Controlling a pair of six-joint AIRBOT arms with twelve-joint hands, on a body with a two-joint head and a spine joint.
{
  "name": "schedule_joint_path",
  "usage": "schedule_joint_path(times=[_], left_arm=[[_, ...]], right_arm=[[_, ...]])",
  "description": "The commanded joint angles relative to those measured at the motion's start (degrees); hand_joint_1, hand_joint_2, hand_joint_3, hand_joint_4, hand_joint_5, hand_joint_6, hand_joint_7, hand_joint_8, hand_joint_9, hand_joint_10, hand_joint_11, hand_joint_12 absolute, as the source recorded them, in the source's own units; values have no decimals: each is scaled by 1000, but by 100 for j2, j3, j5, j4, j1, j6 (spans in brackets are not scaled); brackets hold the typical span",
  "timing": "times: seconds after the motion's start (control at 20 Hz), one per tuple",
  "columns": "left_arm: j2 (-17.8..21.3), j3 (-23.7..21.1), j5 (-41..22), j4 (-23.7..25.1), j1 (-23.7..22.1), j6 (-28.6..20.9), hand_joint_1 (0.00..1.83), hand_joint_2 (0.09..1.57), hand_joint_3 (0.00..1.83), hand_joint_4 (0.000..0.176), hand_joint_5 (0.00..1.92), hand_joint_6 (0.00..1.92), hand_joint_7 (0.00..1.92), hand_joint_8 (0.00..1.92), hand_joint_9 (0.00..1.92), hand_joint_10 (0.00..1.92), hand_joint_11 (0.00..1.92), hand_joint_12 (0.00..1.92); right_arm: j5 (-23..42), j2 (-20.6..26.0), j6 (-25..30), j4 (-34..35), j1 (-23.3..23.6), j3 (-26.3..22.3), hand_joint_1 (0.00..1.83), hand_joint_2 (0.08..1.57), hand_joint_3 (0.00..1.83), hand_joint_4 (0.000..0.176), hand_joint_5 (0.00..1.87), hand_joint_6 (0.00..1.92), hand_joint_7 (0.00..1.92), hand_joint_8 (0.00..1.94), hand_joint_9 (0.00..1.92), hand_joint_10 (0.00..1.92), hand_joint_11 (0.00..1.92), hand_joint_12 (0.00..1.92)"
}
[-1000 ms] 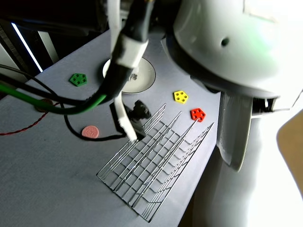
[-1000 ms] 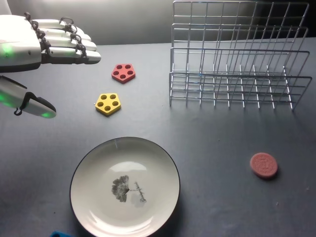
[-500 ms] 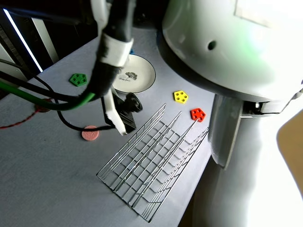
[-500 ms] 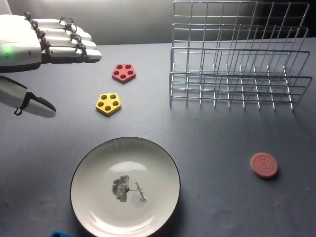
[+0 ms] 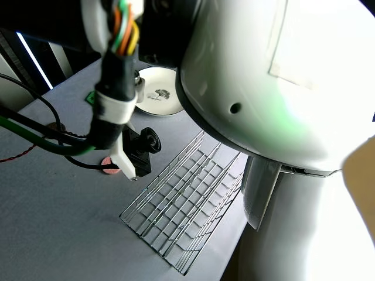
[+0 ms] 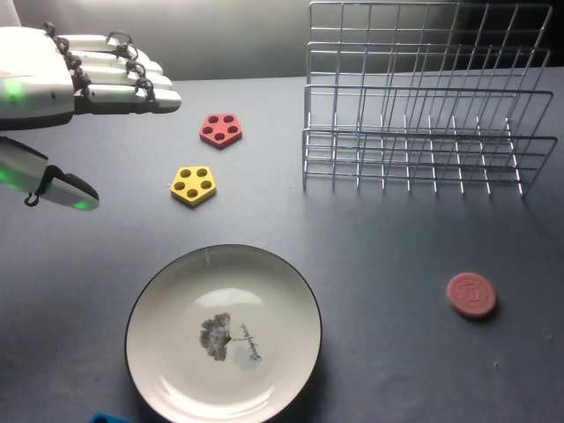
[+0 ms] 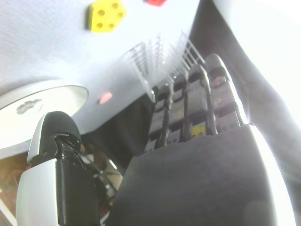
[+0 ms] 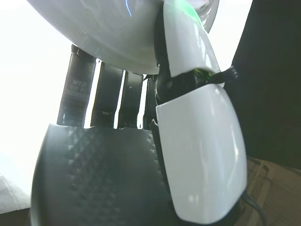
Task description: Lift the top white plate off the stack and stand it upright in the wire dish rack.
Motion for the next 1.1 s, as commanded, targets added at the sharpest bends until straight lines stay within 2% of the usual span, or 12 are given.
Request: schedule_joint_path(times=[0.0,0.15,0.2,0.3,0.55,0.65,0.75,0.8,0.85,0.95,1.05], left_arm=[[56,-11,-272,-463,-119,16,370,1068,0,0,58,7,83,4,59,2,0,272],[54,-11,-272,-461,-126,17,350,1081,2,0,21,0,35,0,25,0,0,195],[55,-11,-272,-461,-126,17,396,1068,0,0,54,7,76,9,45,5,0,221],[55,-14,-269,-461,-124,17,363,1057,0,0,85,7,106,7,75,8,0,308],[51,-13,-266,-460,-124,25,375,1061,0,0,97,5,110,5,82,5,0,297],[52,-15,-266,-458,-111,28,361,1078,4,0,57,1,83,4,58,1,0,221],[52,-17,-268,-457,-122,29,367,1074,1,0,69,3,93,2,73,2,0,282],[52,-20,-268,-454,-127,31,370,1071,0,0,74,4,94,2,75,3,0,287],[52,-30,-268,-444,-130,33,338,1080,2,0,41,1,59,1,42,1,0,207],[48,-40,-262,-428,-140,40,413,1055,1,0,107,4,119,2,91,3,0,380],[42,-40,-257,-420,-163,49,358,1078,4,0,65,0,77,0,60,0,0,338]], right_arm=[[651,65,-21,-79,188,-18,1483,1144,0,0,727,1245,822,971,957,960,830,1533],[606,67,-231,-79,344,-66,1485,1140,0,0,726,1245,839,939,972,944,832,1528],[593,70,-270,-79,382,-76,1485,1136,0,0,736,1224,841,929,976,943,844,1515],[582,69,-276,-78,383,-79,1483,1144,0,0,718,1253,825,952,958,961,831,1535],[554,46,-493,96,383,-72,1482,1145,0,0,726,1256,843,913,951,978,808,1558],[543,27,-1226,780,406,-60,1484,1136,0,0,754,1213,871,869,974,950,810,1554],[464,16,-1680,1236,417,-26,1484,1134,0,0,758,1217,885,853,972,943,809,1552],[441,16,-1795,1372,421,-11,1485,1127,0,0,770,1197,887,849,992,913,833,1522],[439,14,-1868,1460,421,-6,1486,1126,0,0,763,1204,887,843,999,906,841,1511],[439,8,-1872,1455,428,-10,1485,1132,0,0,757,1209,872,860,987,931,826,1532],[439,5,-1907,1414,430,-35,1486,1128,0,0,754,1192,880,867,1004,910,833,1525]])
